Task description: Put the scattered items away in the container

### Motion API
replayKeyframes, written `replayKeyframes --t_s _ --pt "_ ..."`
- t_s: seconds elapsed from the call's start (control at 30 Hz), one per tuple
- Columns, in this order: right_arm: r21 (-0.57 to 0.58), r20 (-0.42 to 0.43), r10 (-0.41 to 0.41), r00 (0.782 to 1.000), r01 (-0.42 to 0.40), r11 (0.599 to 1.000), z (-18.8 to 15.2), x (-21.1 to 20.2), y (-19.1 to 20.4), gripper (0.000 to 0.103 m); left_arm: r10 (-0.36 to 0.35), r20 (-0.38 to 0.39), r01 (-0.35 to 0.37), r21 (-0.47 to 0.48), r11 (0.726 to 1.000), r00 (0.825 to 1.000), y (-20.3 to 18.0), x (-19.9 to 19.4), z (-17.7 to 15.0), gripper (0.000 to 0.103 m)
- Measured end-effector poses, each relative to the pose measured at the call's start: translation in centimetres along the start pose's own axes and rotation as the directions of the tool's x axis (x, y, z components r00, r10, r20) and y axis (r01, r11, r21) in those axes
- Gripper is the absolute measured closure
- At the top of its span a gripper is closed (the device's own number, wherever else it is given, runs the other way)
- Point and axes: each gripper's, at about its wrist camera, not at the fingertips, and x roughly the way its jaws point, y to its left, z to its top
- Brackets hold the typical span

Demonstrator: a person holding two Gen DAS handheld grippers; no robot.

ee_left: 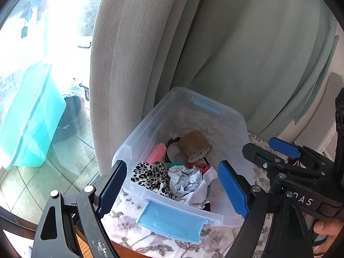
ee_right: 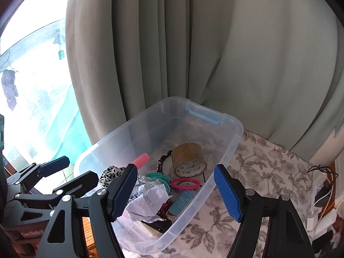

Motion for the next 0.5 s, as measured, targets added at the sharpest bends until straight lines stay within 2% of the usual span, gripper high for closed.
replayKeyframes --t_s 0.13,0.23,0.5 --pt "0.037 -0.020 -0.010 1.000 0.010 0.999 -0.4 -0.3 -0.6 0.026 0.003 0.001 -0.003 0.008 1.000 1.000 -0.3 -0.1 -0.1 0.016" --pt "0.062 -0.033 -0.012 0.999 0.014 0.998 -0.5 -2.4 -1.0 0.026 0.014 0.002 -0.014 0.025 1.000 1.000 -0.7 0.0 -0.1 0.016" --pt "0.079 -0.054 0.009 0.999 -0.005 0.997 -1.4 -2.7 -1.5 0.026 0.028 -0.016 -0.028 0.017 0.999 0.999 -0.7 0.5 -0.3 0.016"
